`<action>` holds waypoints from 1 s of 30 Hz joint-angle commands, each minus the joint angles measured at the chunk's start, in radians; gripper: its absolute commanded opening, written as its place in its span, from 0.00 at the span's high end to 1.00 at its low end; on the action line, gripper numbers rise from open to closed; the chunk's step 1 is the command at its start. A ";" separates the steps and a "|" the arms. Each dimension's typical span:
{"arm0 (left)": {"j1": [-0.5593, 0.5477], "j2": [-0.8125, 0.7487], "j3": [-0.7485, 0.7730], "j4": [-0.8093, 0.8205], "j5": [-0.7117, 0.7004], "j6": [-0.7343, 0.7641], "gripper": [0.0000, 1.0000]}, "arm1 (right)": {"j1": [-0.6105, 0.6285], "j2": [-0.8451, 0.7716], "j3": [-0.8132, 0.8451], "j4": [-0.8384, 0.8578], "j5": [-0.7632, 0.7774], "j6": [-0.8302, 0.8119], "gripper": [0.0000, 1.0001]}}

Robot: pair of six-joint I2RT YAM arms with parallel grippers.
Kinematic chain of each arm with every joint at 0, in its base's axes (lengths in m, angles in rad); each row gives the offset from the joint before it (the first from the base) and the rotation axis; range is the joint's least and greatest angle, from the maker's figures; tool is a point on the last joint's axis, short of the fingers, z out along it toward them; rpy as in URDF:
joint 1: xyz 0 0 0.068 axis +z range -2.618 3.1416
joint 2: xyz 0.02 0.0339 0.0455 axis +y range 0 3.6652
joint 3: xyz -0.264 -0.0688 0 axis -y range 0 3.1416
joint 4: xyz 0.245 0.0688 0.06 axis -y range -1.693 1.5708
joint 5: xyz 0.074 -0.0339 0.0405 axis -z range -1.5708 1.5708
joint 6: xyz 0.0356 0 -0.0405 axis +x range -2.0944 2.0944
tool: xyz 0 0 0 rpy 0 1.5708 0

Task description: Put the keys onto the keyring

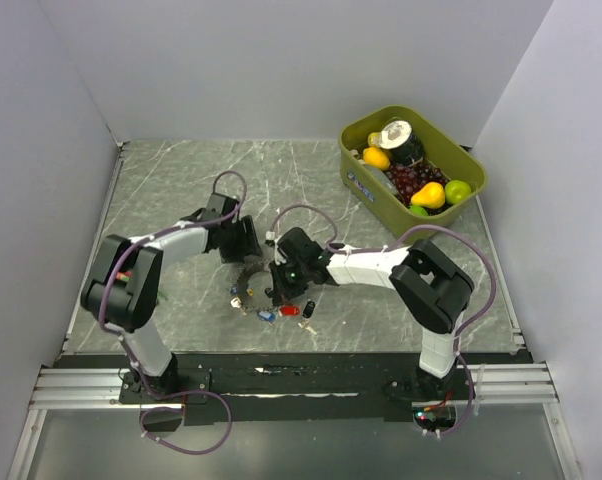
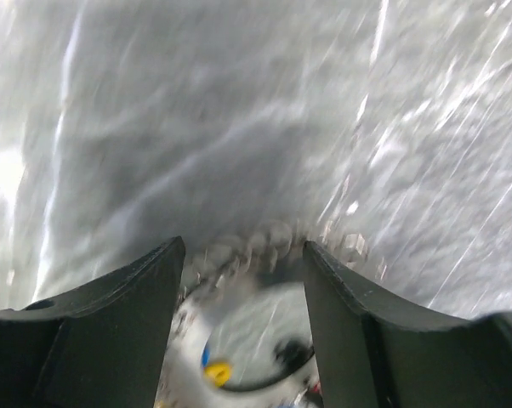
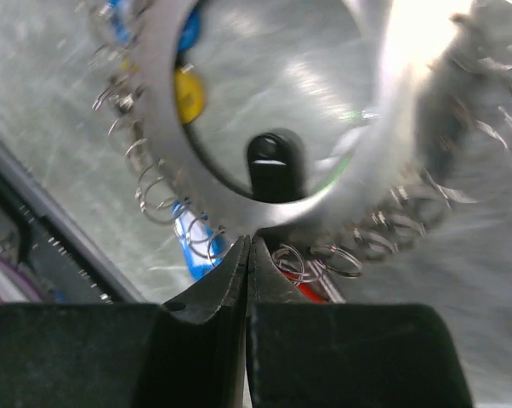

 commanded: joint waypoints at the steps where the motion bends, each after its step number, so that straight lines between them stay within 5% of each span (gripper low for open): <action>1: -0.020 0.079 0.132 -0.026 0.035 0.058 0.36 | 0.031 0.002 0.041 0.046 -0.032 0.068 0.97; 6: -0.057 0.130 0.260 -0.073 0.035 0.092 0.36 | 0.024 0.012 0.095 0.086 -0.038 0.116 0.96; 10: -0.027 0.041 0.222 -0.099 0.002 0.086 0.33 | -0.009 -0.057 0.100 0.062 0.009 0.096 0.96; 23: 0.010 -0.413 -0.284 -0.136 -0.040 -0.112 0.45 | -0.170 -0.050 0.070 -0.038 0.060 -0.028 0.95; 30: 0.009 -0.427 -0.426 0.017 0.072 -0.213 0.47 | -0.170 0.025 0.073 -0.048 0.052 0.004 0.96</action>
